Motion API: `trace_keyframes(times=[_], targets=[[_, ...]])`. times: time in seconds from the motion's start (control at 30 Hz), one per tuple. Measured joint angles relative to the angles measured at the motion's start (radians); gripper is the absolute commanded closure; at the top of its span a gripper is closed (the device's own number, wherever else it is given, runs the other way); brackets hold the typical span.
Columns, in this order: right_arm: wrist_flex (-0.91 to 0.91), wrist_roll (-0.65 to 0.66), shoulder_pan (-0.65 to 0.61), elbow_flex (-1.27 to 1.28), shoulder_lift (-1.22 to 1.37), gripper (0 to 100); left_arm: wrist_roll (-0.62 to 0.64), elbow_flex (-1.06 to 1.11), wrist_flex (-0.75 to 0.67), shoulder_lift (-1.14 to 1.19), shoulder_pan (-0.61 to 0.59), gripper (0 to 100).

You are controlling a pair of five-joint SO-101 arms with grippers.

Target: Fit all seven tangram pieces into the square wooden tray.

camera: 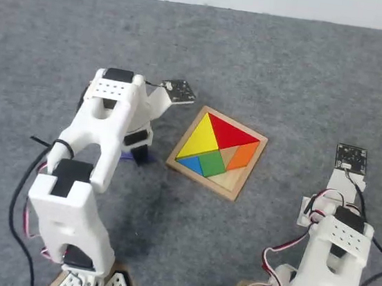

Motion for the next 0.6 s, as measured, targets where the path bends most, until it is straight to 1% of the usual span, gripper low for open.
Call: trace_keyframes(times=[0.13, 0.33, 0.6], targets=[[0.000, 0.000, 0.000, 0.000, 0.000, 90.8, -0.075, 0.000, -0.054, 0.000, -0.009, 73], [0.000, 0.000, 0.000, 0.000, 0.000, 90.8, -0.198, 0.000, -0.063, 0.005, -0.018, 74], [0.000, 0.000, 0.000, 0.000, 0.000, 90.8, -0.229, -0.002, -0.087, 0.101, -0.020, 74]])
